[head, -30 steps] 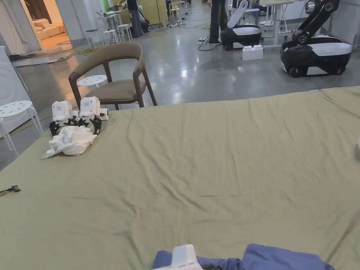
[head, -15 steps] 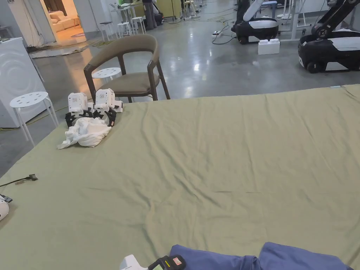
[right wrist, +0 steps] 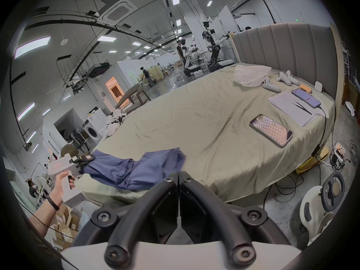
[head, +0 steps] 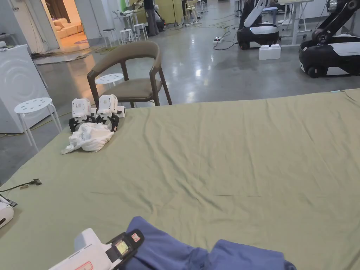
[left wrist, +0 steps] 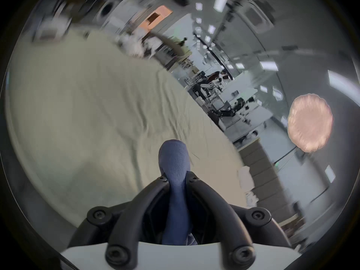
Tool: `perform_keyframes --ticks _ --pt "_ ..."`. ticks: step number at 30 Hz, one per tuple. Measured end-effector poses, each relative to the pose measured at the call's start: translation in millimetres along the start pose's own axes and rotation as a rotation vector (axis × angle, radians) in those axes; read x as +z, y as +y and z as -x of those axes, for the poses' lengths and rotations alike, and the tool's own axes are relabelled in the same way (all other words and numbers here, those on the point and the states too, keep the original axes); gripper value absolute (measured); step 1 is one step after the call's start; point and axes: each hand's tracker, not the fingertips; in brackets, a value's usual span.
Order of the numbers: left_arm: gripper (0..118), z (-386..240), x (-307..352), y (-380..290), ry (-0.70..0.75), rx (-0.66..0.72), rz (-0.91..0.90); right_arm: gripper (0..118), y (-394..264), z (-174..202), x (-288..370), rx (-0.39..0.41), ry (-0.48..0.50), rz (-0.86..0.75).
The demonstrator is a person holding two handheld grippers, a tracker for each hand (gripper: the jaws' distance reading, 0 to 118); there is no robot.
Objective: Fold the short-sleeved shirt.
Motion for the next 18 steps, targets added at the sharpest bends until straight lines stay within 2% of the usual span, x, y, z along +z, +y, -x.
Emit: perform_keyframes --ticks 4,9,12,14,15,18 --pt "8 -60.4 -5.1 -15.7 -0.056 -0.139 0.038 0 -3.4 -1.9 -2.1 -0.035 0.021 -0.001" --pt "8 -137.0 -65.3 -89.0 -0.146 -0.250 0.241 0 -6.4 0.4 9.0 -0.026 0.019 -0.019" --pt "8 -168.4 -102.5 -134.9 -0.088 -0.371 0.331 0 -12.2 -1.9 17.7 -0.041 0.010 -0.022" --pt "10 -175.0 -123.5 -156.9 -0.053 -0.390 0.393 0 -17.3 -2.7 23.7 -0.054 -0.003 -0.023" --pt "17 -174.4 -132.6 -163.6 -0.042 -0.384 0.427 0 -20.1 -4.8 25.7 -0.061 -0.010 -0.024" --pt "62 -165.6 -141.5 -160.7 -0.169 -0.287 0.542 0 -28.3 -13.9 25.8 -0.095 -0.030 -0.007"
